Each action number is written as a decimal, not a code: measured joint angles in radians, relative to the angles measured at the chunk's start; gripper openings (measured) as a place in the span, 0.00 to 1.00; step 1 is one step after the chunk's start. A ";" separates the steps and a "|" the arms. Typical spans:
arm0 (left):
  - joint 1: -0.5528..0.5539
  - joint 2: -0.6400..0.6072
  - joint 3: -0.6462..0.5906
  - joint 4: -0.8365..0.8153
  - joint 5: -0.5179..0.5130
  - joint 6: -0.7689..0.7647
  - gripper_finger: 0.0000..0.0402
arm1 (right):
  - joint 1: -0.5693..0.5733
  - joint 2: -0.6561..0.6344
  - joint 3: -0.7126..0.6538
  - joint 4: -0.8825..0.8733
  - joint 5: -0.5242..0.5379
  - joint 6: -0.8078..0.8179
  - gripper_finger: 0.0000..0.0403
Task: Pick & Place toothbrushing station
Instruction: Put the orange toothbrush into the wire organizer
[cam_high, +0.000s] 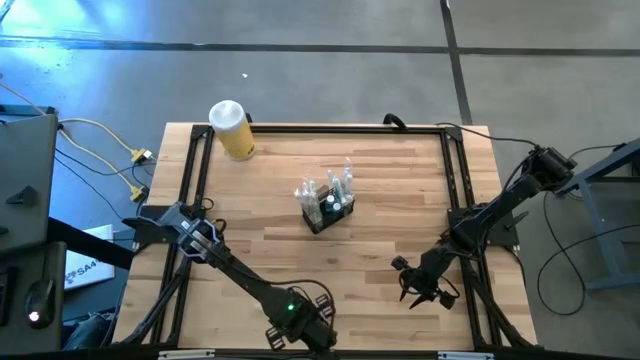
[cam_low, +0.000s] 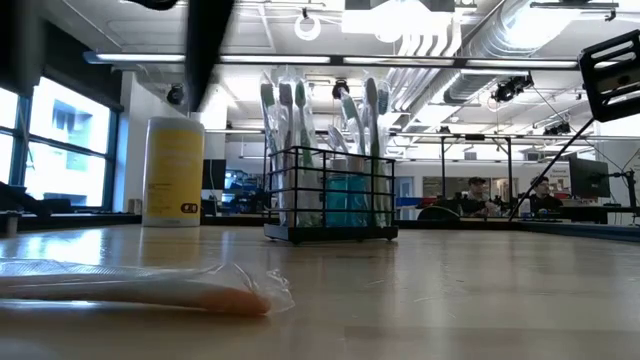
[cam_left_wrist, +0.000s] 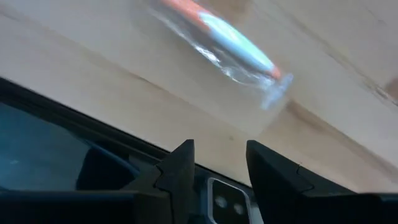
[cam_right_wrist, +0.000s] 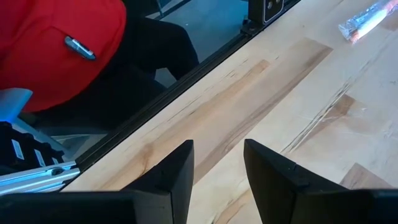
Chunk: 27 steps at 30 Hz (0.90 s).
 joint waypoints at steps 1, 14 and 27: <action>0.000 0.000 0.000 -0.017 0.020 -0.005 0.35 | 0.000 0.000 0.000 -0.001 0.000 -0.002 0.33; -0.041 -0.001 -0.084 -0.157 0.048 0.084 0.35 | 0.000 0.000 0.000 -0.005 0.000 -0.096 0.33; -0.020 -0.014 -0.084 -0.120 0.065 -0.019 0.35 | 0.000 0.000 0.000 -0.003 0.000 -0.104 0.33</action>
